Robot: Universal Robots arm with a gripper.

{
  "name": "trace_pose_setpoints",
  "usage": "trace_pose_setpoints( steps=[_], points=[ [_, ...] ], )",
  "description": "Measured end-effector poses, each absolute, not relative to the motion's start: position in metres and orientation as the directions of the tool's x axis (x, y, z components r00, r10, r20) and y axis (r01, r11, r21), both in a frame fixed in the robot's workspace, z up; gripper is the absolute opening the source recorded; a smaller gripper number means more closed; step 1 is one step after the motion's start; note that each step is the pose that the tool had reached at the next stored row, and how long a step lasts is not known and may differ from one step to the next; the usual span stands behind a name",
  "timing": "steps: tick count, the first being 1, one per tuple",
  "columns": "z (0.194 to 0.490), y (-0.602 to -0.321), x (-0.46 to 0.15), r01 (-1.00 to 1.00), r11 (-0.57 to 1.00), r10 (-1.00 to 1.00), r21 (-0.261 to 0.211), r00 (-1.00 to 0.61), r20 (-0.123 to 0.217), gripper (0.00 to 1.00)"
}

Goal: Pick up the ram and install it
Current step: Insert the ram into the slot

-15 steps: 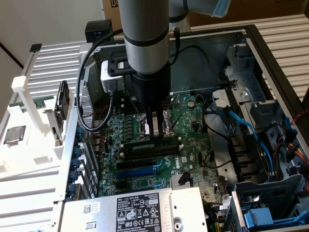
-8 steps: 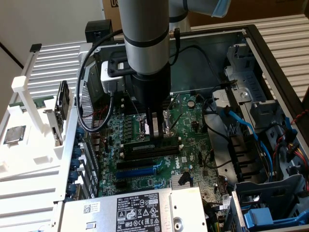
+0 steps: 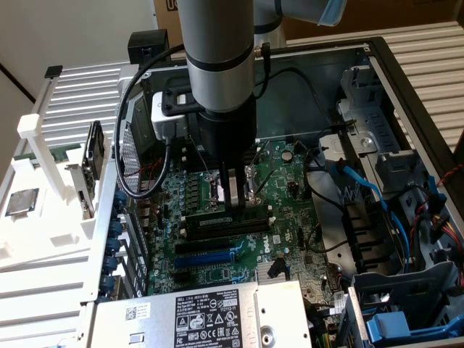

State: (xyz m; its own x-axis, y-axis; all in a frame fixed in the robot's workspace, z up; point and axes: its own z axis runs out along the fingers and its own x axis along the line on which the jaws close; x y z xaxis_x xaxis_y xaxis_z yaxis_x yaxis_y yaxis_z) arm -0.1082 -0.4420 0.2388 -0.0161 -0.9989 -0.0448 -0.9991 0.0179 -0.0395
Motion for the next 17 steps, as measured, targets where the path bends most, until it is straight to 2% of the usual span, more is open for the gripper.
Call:
trace_pose_setpoints(
  steps=[17],
  points=[
    [0.237,-0.4419,-0.1096,-0.999,0.023,-0.999,-0.045,-0.021,-0.045,0.12]
  ],
)
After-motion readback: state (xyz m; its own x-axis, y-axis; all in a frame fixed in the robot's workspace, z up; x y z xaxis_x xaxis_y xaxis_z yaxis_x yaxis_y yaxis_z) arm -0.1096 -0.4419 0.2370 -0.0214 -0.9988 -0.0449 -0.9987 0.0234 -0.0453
